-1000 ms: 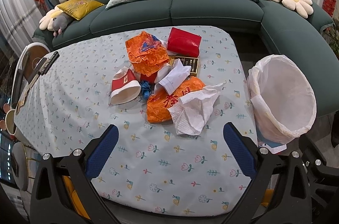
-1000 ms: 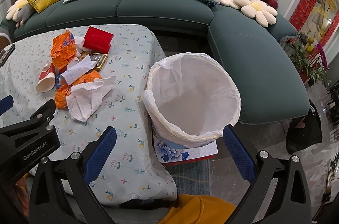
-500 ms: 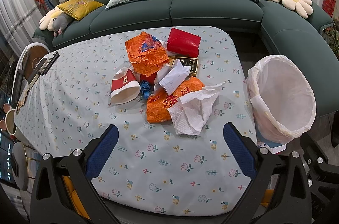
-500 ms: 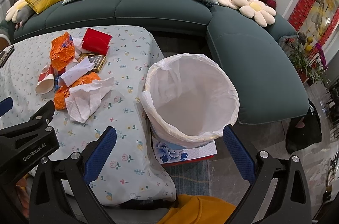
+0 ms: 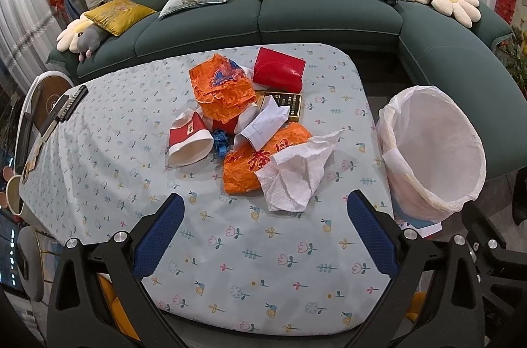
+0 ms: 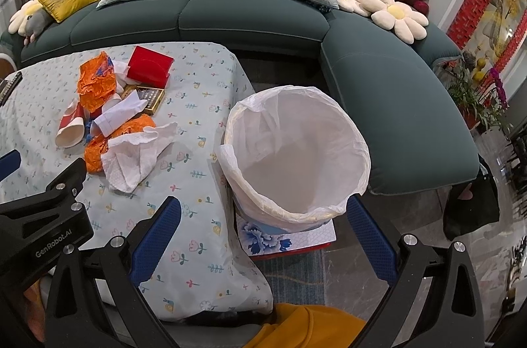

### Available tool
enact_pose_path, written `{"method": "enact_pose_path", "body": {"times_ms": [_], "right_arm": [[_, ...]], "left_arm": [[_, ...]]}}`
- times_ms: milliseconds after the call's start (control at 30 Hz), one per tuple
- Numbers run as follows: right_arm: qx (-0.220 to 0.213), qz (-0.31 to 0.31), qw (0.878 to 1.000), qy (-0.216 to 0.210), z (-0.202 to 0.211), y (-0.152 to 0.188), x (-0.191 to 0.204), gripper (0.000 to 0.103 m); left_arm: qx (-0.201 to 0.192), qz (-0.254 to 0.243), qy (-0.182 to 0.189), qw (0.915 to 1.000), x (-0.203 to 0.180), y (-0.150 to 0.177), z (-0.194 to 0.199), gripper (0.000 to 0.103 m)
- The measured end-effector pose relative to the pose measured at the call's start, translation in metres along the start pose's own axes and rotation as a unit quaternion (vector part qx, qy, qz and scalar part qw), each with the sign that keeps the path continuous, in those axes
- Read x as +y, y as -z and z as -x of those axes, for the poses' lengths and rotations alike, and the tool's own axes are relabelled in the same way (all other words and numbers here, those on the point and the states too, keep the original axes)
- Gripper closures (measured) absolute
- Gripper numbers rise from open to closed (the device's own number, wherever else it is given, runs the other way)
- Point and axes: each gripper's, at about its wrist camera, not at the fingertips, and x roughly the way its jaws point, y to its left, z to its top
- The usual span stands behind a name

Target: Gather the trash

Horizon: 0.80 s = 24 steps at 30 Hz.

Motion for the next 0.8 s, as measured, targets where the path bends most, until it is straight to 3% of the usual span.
{"method": "enact_pose_path", "body": {"times_ms": [800], "right_arm": [[-0.005, 0.000, 1.000, 0.005, 0.000, -0.003, 0.000, 0.007]], "left_arm": [[0.009, 0.011, -0.007, 0.9999, 0.013, -0.002, -0.009, 0.008]]}}
